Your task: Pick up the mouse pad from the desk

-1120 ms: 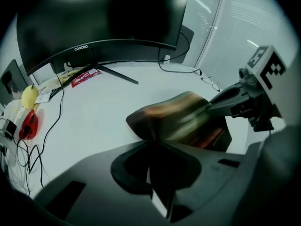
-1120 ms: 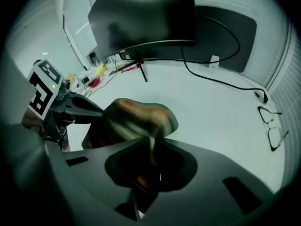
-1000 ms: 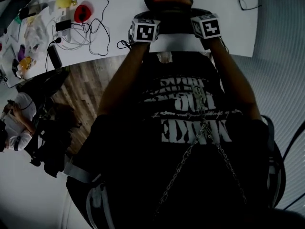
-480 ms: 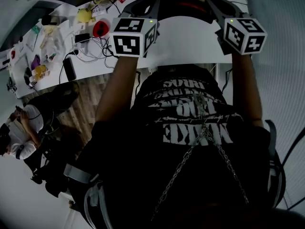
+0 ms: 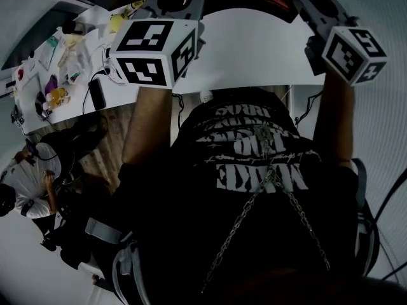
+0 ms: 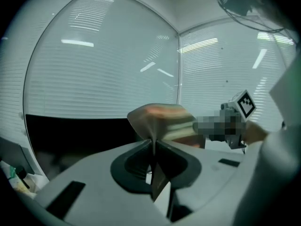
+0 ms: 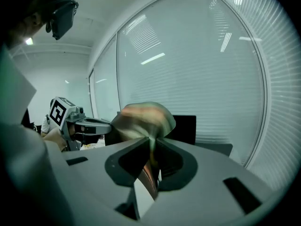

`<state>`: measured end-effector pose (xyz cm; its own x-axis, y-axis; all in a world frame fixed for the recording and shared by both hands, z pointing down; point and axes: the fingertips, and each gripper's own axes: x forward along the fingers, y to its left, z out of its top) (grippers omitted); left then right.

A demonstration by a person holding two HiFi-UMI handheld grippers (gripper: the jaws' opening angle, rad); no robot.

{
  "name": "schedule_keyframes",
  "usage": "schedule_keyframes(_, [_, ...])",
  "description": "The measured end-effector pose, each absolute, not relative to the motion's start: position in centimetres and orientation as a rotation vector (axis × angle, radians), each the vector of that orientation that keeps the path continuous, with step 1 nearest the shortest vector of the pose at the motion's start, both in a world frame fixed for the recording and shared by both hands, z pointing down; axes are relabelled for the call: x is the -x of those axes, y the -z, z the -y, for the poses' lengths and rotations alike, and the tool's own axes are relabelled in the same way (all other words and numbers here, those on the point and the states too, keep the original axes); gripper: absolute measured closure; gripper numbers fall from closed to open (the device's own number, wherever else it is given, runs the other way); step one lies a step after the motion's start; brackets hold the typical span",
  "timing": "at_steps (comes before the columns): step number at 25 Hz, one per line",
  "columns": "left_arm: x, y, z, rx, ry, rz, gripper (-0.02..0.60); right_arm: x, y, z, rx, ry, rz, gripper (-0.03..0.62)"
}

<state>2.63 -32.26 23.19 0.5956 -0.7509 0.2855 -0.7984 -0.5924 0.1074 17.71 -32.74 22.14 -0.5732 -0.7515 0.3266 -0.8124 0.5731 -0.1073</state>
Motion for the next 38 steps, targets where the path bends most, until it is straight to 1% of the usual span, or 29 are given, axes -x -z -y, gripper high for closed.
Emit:
schedule_keyframes(5, [-2.9,-25.0,33.0,-2.553,-0.332,1.267,0.543,-18.2,-23.8,33.5,-1.285,-0.417,2.534,0.553])
schedule_keyframes(12, [-5.1,-34.2,34.1,-2.379,-0.448,1.180,0.543,-20.6,-32.7,34.5,-1.242,-0.614,2.375,0.553])
schedule_keyframes(16, [-7.1,-40.7,34.0,-2.282,-0.541,1.132,0.543,-22.3,-38.5,34.6,-1.187,-0.713,2.268,0.553])
schedule_keyframes(21, [-8.3,-50.4,33.0,-2.154,-0.677,1.101,0.543,-23.7,-48.2,33.9,-1.099,-0.851,2.150,0.553])
schedule_keyframes(25, [-8.9,-58.0,31.6,-2.076,-0.780,1.065,0.543,-23.6,-55.2,32.9,-1.023,-0.877,2.068,0.551])
schedule_keyframes(30, [-8.9,-63.8,29.3,-1.992,-0.892,1.051,0.543,-23.4,-61.0,31.0,-0.937,-0.901,2.002,0.546])
schedule_keyframes(32, [-8.6,-65.5,28.4,-1.965,-0.914,1.050,0.534,-23.6,-62.1,30.4,-0.930,-0.892,1.974,0.538])
schedule_keyframes(34, [-7.8,-66.4,27.9,-1.936,-0.952,1.066,0.495,-24.1,-62.9,30.1,-0.938,-0.859,1.929,0.518])
schedule_keyframes(36, [-6.7,-67.1,27.4,-1.921,-0.988,1.103,0.492,-24.7,-63.2,30.1,-0.957,-0.809,1.893,0.472])
schedule_keyframes(38, [-5.7,-66.7,27.1,-1.926,-0.976,1.129,0.491,-25.4,-62.9,30.3,-0.983,-0.774,1.876,0.467])
